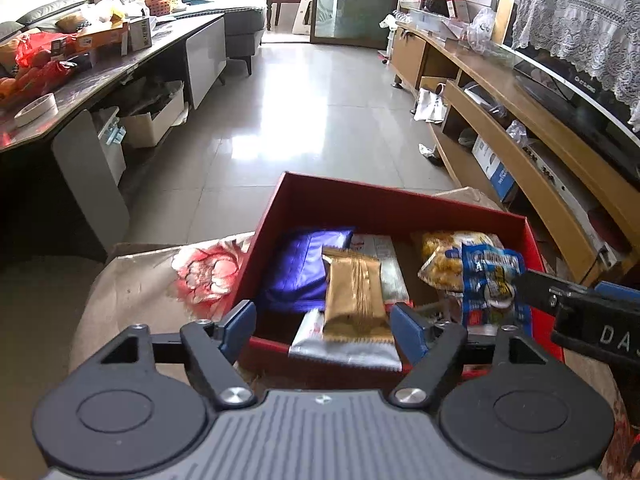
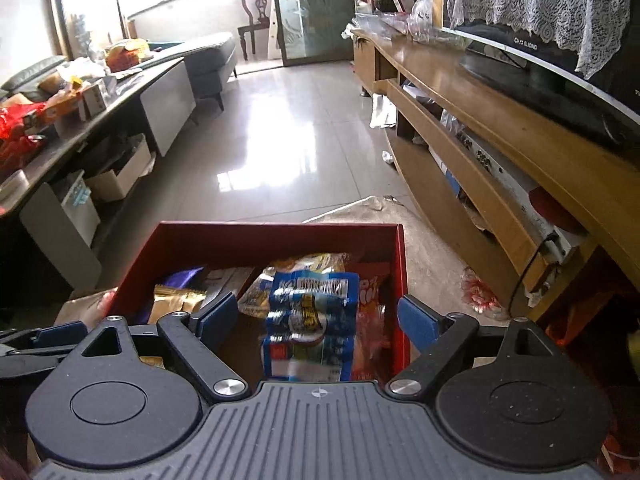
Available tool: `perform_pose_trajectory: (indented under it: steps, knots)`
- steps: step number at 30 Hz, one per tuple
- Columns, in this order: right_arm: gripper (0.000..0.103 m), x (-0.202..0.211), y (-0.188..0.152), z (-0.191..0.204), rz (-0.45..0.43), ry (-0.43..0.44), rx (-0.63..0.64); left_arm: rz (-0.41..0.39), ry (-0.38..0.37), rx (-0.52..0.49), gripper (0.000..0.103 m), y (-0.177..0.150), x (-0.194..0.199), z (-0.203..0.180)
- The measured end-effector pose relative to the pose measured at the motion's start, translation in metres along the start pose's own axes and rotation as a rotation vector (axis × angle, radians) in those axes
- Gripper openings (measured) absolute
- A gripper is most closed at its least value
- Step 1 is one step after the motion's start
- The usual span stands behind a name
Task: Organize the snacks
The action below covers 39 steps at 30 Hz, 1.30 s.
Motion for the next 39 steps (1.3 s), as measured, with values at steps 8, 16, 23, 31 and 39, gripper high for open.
perform_pose_trajectory:
  steps: [8,16,23,31,39]
  knots:
    - [0.092,0.022,-0.027,-0.001,0.049,-0.024,0.016,0.006,-0.002,-0.014,0.094,-0.023,0.023,0.002]
    - [0.092,0.046,-0.051,-0.009,0.076,-0.037,-0.014,0.019,-0.021,-0.008,0.102,-0.044,0.042,0.002]
    - [0.092,0.07,-0.071,-0.011,0.082,-0.04,-0.022,0.019,-0.015,-0.021,0.103,-0.063,0.059,0.002]
    - [0.093,0.088,-0.088,-0.015,0.093,-0.047,-0.04,0.028,-0.019,-0.041,0.103,-0.083,0.073,0.003]
    - [0.093,0.104,-0.101,-0.013,0.091,-0.039,-0.044,0.031,-0.034,-0.06,0.103,-0.096,0.087,0.002]
Point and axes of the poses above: each gripper's, at about its wrist camera, not at the fingertips, and x roughly against the way its jaws point, z to its left, y to its top, the point moved 1 cm from there along -x, roughly the way its jaws point, and after that the axes turned 12 degrees about -z, right-handed, at the moved point
